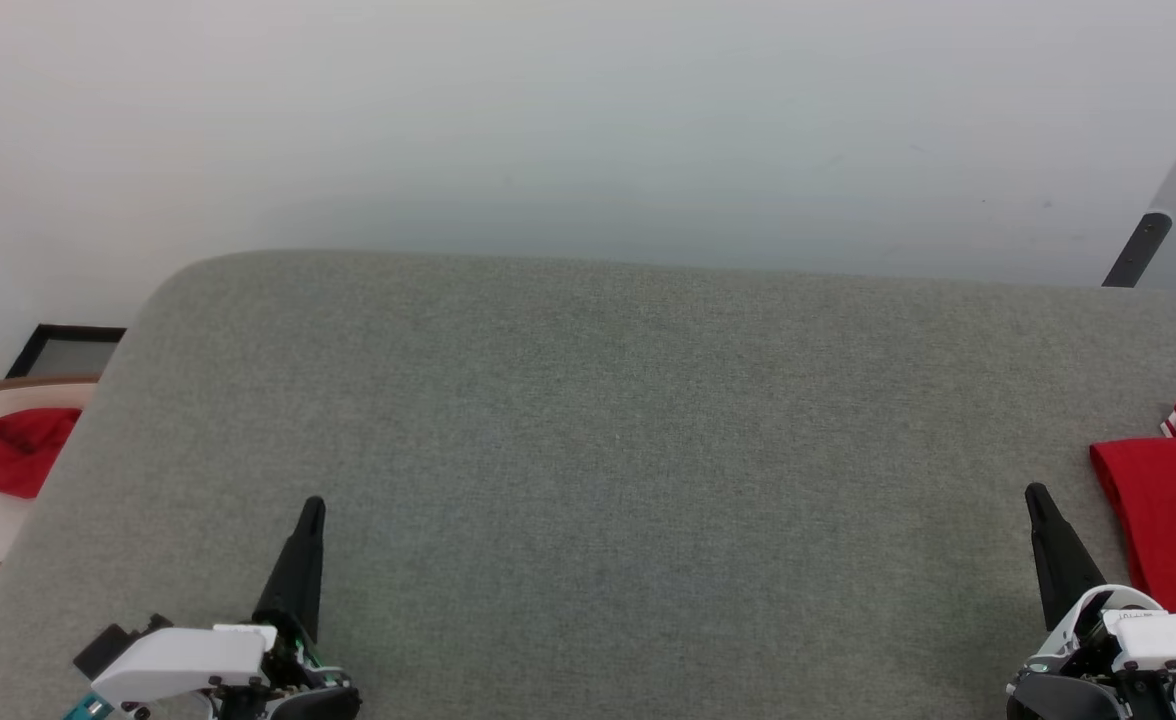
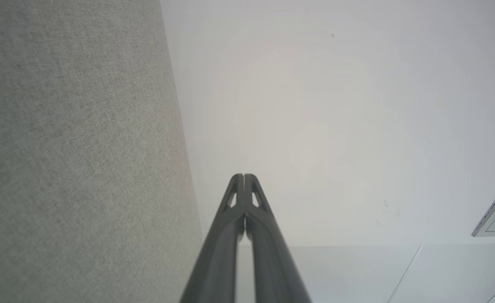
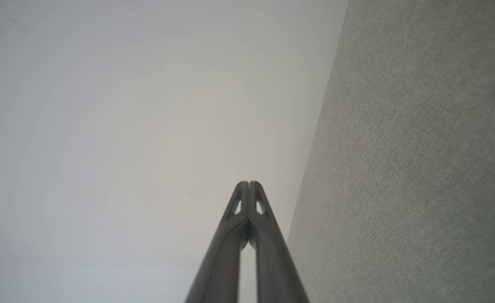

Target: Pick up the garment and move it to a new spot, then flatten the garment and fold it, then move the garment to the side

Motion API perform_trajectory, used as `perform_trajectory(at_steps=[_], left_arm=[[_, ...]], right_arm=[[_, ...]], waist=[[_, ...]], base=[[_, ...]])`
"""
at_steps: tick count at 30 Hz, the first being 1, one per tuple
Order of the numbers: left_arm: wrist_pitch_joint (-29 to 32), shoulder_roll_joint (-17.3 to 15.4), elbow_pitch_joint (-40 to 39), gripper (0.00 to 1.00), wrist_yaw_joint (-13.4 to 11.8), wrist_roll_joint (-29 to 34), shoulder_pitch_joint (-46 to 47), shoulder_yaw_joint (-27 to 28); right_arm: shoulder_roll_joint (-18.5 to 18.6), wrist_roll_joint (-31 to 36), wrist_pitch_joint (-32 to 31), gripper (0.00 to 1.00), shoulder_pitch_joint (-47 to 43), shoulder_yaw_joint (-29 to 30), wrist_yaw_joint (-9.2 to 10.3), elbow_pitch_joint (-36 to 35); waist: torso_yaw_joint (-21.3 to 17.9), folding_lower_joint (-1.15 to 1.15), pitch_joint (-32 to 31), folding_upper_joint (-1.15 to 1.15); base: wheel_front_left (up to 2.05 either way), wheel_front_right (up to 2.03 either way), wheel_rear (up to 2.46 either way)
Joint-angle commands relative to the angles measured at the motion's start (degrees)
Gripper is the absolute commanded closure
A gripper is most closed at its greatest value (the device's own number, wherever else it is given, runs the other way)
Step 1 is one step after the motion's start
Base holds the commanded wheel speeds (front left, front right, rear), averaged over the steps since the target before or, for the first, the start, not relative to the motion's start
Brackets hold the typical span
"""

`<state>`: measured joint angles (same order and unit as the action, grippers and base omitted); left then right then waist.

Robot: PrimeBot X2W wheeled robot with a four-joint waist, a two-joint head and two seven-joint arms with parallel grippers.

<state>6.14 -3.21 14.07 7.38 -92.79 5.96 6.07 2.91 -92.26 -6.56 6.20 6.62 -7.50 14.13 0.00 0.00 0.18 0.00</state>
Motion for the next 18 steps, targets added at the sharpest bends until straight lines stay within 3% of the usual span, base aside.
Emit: perform_trajectory(at_steps=[1,18], left_arm=[[0.23,0.05,0.08,1.00,0.20,0.10,0.59,0.16],[0.32,0.14,0.09,1.00,0.20,0.24,0.60,0.28]], right_arm=[[-0.15,-0.29,0.01,1.00,0.21,-0.20,0.02,0.01],[-0.15,-0.29,0.01,1.00,0.21,-0.20,0.02,0.01]], waist=[[0.00,0.00,0.00,0.00],[0.00,0.00,0.00,0.00]], base=[[0.00,0.00,0.00],[0.00,0.00,0.00]])
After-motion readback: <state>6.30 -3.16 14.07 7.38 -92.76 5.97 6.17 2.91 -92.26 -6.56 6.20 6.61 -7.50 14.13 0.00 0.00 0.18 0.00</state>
